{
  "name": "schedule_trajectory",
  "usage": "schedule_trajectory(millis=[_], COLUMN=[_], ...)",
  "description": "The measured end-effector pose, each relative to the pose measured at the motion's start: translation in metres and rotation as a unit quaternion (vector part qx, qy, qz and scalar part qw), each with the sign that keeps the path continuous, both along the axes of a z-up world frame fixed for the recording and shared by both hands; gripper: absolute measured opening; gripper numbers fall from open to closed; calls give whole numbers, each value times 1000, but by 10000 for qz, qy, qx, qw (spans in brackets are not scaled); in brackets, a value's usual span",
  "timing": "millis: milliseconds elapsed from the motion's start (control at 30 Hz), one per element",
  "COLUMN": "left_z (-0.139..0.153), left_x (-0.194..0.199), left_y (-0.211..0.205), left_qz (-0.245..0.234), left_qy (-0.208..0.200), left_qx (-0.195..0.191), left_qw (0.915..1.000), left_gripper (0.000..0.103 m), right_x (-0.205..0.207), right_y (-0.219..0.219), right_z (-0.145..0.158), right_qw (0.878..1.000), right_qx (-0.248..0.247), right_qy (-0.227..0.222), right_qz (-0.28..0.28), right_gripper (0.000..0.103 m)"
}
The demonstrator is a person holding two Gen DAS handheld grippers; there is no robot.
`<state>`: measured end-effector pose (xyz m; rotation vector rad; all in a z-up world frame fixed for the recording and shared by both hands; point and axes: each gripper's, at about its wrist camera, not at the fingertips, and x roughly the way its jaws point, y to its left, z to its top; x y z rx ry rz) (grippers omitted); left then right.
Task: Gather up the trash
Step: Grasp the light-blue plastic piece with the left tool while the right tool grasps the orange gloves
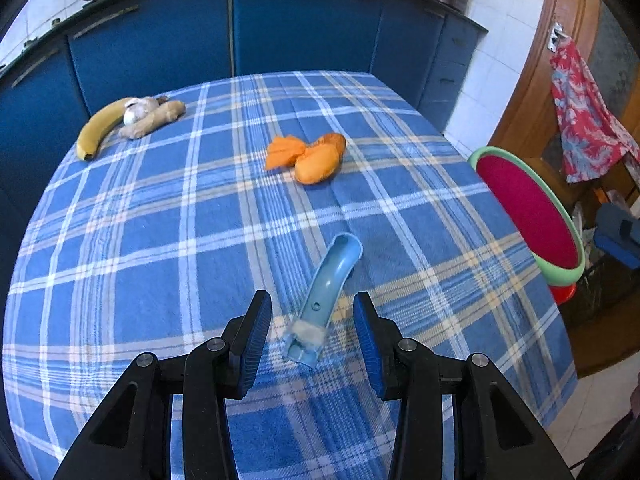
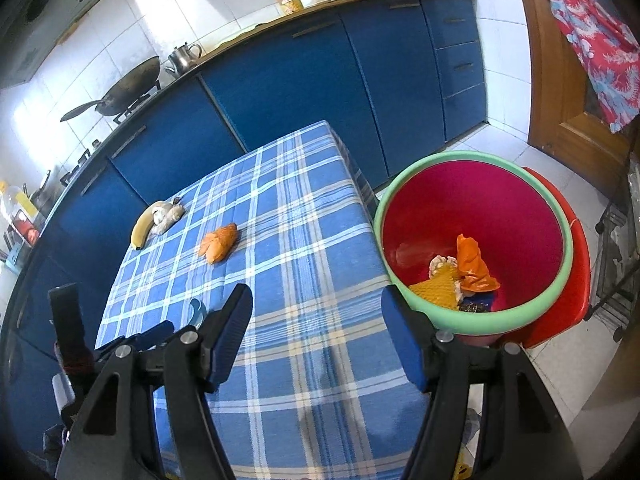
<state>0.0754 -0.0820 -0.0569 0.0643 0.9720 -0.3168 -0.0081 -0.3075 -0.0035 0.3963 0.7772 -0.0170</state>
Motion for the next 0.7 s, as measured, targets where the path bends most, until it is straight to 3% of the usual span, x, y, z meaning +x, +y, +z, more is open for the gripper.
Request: schedule_trajectory(millis=[67,333,700], left_z=[-3,-8,12], left_x=[0,3,6], left_y=[0,6,30], left_qz=[-34,4,230], left_qy=[66,86,-208], left_qx=[-72,-273,-649], left_qw=[9999,9996,9974], left_gripper=[32,19,19], right_x=[2,7,17], right_y=[2,10,30], right_z=[1,2,9], right_qw=[10000,9999,9992], right_qx=[-20,-88,-132], right_qy=[8,49,16], right_qz=[31,141,368], right_gripper=[68,69,69])
